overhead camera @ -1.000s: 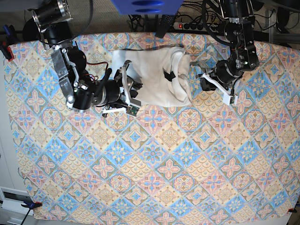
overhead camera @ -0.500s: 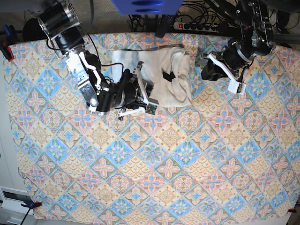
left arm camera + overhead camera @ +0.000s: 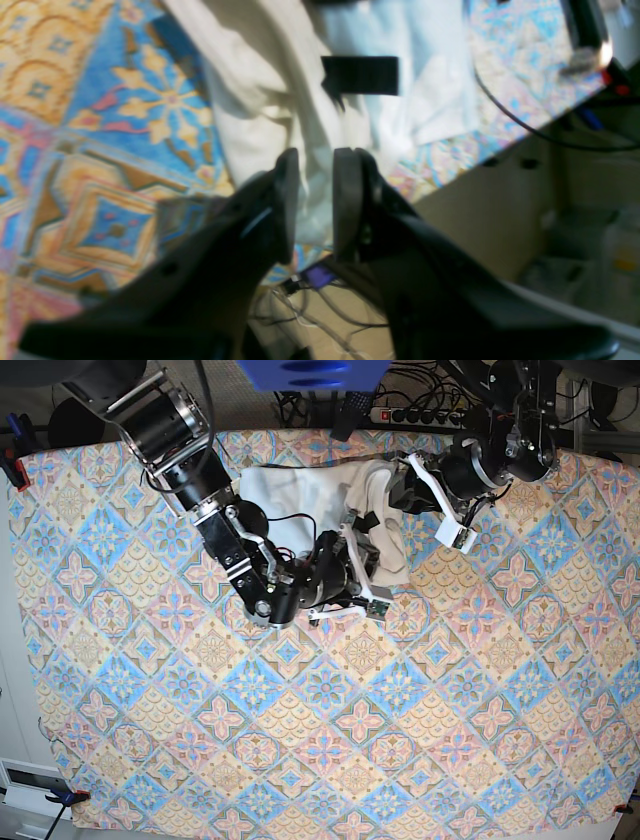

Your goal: Fold the T-shirt properly

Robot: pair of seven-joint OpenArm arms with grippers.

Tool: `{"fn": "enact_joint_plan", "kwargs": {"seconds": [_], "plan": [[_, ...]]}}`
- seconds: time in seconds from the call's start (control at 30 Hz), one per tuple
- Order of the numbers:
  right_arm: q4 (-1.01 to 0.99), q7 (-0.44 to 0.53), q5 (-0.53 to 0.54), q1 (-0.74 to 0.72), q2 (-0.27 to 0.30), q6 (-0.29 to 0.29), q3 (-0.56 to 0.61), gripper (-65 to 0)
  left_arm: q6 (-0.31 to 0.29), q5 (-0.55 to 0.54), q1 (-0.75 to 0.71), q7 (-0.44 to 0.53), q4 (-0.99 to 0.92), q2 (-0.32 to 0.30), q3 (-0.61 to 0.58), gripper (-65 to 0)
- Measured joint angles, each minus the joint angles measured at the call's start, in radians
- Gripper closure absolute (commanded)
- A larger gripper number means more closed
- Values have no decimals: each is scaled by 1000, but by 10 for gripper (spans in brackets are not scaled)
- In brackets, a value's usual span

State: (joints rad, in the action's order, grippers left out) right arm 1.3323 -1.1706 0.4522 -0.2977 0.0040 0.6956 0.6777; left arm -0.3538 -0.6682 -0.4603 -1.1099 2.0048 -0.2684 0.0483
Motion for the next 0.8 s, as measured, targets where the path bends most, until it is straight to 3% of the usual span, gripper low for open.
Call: {"fn": "enact_joint_plan", "kwargs": {"seconds": [0.13, 0.27, 0.47, 0.57, 0.7, 0.8], "plan": [[-98, 85, 1, -63, -33, 0, 34, -138, 0, 41, -3, -3, 0, -1, 0, -107], [-153, 155, -3, -84, -28, -1, 25, -139, 0, 71, -3, -2, -1, 0, 0, -107], [-214, 183, -5, -118, -21, -1, 27, -140, -2, 93, -8, -3, -48, 0, 0, -122], [-205, 188, 0, -122, -14, -1, 26, -177, 0, 93, -6, -2, -48, 0, 0, -201], [-178, 179, -4, -112, -9, 0, 27, -264, 2, 93, -20, -1, -48, 0, 1, -393], [-167, 184, 0, -118, -13, -1, 27, -268, 1, 84, -31, -2, -48, -19, -3, -479]]}}
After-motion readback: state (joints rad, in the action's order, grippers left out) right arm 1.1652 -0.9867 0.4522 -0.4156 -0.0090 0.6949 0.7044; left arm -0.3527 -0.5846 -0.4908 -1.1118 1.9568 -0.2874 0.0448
